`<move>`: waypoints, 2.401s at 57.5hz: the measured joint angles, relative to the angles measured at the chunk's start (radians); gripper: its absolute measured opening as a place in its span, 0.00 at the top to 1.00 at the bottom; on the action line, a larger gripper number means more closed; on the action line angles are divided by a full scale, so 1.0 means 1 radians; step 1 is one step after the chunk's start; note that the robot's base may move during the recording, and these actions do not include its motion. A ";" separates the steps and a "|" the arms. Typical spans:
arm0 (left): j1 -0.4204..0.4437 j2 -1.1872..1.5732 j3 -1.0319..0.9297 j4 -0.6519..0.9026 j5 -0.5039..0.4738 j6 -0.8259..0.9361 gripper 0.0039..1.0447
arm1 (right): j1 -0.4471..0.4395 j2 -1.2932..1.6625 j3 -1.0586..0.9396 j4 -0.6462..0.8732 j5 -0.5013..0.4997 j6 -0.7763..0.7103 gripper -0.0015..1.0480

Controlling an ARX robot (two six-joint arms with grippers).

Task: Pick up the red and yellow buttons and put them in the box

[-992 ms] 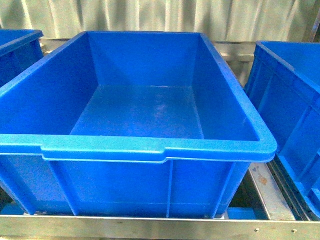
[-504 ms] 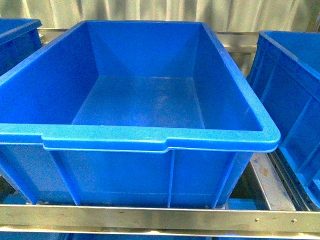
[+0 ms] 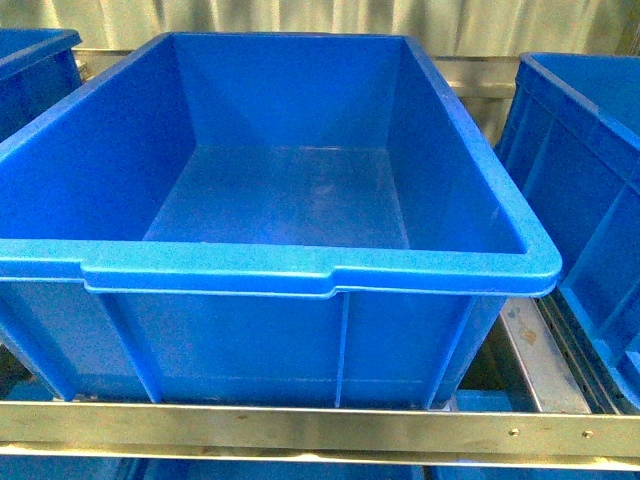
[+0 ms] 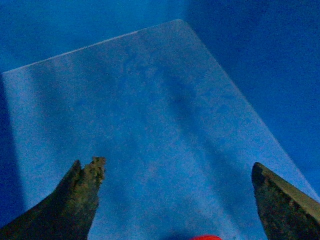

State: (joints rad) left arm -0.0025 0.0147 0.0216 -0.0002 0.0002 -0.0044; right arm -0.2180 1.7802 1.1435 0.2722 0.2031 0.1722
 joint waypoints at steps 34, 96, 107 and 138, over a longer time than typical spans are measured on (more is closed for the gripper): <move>0.000 0.000 0.000 0.000 0.000 0.000 0.07 | 0.189 -0.684 -0.419 -0.129 0.085 0.111 0.06; 0.000 0.000 0.000 0.000 0.000 0.000 0.07 | 0.219 -1.775 -1.114 -0.271 -0.201 -0.167 0.96; 0.000 0.000 0.000 0.000 0.000 0.000 0.07 | 0.219 -1.775 -1.114 -0.271 -0.201 -0.168 0.69; 0.001 0.000 0.000 0.000 0.004 0.000 0.07 | 0.219 -1.775 -1.114 -0.273 -0.196 -0.168 0.06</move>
State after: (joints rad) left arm -0.0017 0.0147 0.0216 -0.0002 0.0040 -0.0040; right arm 0.0013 0.0048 0.0296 -0.0010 0.0074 0.0040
